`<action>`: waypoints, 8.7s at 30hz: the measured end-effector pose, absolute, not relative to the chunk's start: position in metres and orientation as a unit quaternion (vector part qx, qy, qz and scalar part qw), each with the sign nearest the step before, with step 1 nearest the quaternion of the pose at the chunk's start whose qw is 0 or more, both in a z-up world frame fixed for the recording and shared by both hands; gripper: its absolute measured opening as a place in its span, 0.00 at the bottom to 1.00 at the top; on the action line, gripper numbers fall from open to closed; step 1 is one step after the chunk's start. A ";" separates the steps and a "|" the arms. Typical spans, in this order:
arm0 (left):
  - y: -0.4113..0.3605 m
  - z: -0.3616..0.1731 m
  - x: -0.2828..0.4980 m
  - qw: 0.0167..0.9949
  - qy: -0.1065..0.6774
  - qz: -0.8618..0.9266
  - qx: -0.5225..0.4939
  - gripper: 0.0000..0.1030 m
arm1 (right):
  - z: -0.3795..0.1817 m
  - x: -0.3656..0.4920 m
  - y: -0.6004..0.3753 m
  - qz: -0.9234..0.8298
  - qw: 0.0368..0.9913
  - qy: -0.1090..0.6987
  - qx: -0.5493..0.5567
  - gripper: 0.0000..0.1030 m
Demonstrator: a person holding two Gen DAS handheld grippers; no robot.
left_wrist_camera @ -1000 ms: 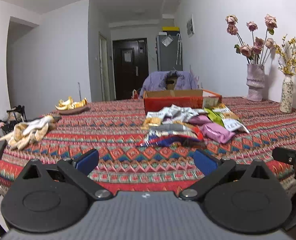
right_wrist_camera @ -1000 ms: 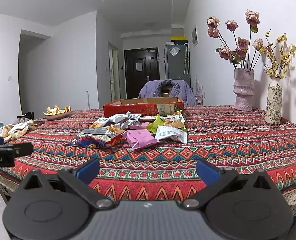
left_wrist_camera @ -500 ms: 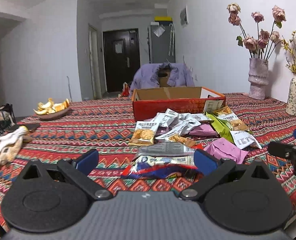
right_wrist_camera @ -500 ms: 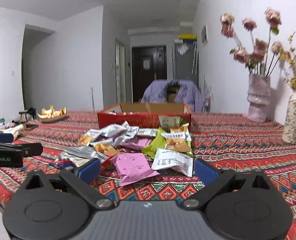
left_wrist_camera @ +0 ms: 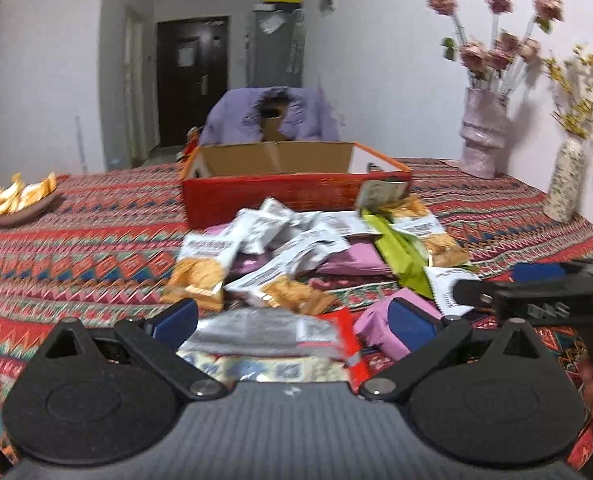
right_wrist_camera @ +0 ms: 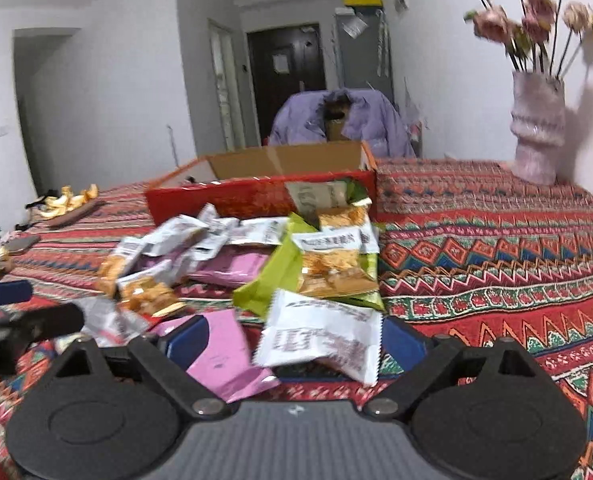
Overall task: Organize snacks
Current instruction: 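Reach the left tool into the pile and grasp a white oat crisp packet while the right tool grasps another, then carry both packets into the cardboard box and open both tools, then return to the pile and grasp white oat crisp packets with both tools, then lower both packets into the box beside the others and release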
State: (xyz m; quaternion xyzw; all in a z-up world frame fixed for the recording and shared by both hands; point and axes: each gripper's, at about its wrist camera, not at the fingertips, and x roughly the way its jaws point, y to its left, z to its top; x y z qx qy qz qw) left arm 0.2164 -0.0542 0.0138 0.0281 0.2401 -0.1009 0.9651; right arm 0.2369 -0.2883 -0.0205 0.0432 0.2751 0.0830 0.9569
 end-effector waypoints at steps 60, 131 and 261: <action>-0.027 0.137 0.347 0.977 0.206 -0.049 -0.023 0.40 | 0.100 0.317 -0.334 0.221 0.954 0.182 0.089 0.23; -0.003 0.053 0.074 0.981 0.189 -0.051 0.008 1.00 | 0.018 0.075 -0.268 0.153 0.974 0.149 -0.081 1.00; -0.032 0.105 0.629 0.917 0.379 -0.121 0.009 0.84 | 0.101 0.625 -0.288 0.117 0.930 0.349 0.020 0.80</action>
